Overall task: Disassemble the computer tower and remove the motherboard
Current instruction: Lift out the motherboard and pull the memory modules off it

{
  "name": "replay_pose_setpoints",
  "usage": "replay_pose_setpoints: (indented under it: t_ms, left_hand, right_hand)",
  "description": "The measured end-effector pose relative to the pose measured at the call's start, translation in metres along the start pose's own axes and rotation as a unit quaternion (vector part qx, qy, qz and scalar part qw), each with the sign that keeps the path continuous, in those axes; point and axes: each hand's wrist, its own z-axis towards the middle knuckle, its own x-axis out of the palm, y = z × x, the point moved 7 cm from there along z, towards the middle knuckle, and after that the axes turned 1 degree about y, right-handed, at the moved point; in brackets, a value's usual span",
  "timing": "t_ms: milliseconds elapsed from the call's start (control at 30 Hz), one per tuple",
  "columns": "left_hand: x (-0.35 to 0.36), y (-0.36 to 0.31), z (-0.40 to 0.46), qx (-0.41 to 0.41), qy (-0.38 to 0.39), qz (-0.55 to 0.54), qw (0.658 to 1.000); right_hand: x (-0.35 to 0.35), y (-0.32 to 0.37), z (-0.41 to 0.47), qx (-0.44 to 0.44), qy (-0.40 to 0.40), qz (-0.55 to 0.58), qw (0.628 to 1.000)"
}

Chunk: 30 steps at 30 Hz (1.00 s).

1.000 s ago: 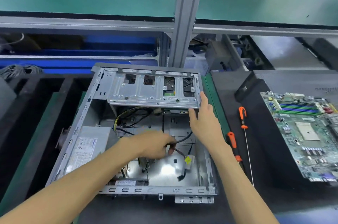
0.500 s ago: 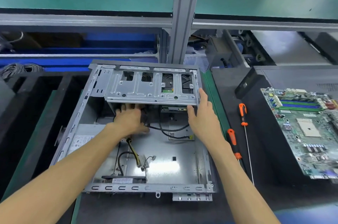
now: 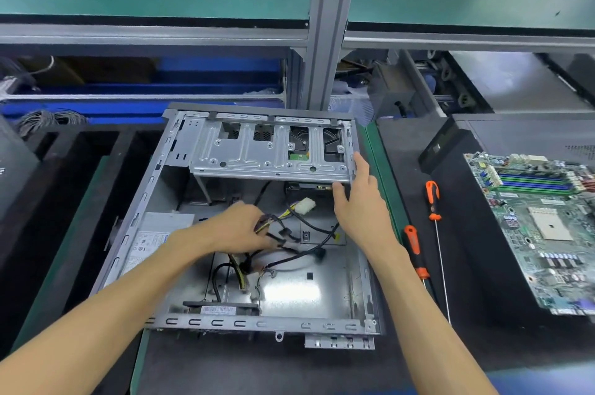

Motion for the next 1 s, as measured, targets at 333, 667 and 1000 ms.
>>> replay_pose_setpoints:
  t_ms: [333, 667, 1000]
  left_hand:
    - [-0.038, 0.003, -0.021, -0.003, 0.050, -0.022, 0.999]
    - [-0.075, 0.013, -0.034, 0.004, -0.099, -0.005, 0.995]
    - [-0.080, 0.024, -0.049, 0.039, -0.114, -0.181, 0.976]
  right_hand:
    - [-0.001, -0.001, 0.001, 0.002, 0.007, 0.013, 1.000]
    - [-0.038, 0.054, -0.036, -0.234, -0.130, 0.124, 0.956]
    - [0.092, 0.077, -0.082, -0.182, 0.344, -0.168, 0.906]
